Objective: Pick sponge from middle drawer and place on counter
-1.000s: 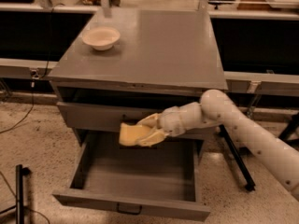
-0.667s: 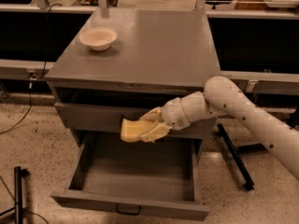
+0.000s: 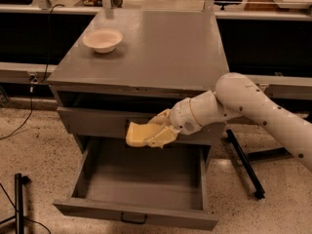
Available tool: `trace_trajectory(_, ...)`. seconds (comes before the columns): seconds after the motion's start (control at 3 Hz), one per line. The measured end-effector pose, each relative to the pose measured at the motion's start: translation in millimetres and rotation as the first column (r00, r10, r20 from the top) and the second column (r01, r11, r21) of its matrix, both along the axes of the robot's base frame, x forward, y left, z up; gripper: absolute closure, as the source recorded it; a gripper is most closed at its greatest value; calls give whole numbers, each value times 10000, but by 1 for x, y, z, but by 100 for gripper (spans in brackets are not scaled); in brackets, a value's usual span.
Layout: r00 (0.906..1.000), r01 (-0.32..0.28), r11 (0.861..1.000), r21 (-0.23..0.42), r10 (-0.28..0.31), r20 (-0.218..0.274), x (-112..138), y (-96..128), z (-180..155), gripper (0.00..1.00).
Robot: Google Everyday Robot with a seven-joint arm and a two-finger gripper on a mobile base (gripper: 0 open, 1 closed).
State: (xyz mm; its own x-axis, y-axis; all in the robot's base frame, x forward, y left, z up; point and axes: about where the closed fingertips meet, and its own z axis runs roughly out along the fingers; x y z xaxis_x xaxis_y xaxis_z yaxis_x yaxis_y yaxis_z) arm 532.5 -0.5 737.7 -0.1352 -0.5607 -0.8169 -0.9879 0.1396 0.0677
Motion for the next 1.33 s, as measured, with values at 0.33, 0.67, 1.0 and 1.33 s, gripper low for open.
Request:
trace_trajectory(0.33,9986,526,9986,-15,-526,60,15,-11,11,100)
trace_trajectory(0.67,9963,712,9974,-123,-705,493,37,-17,46,100)
trace_trajectory(1.0,9937,711,9975,-55,-704,868,62,-19,72,100)
trace_trajectory(1.33,9886,871,9962,-81,-854,1242,92,-31,103,100)
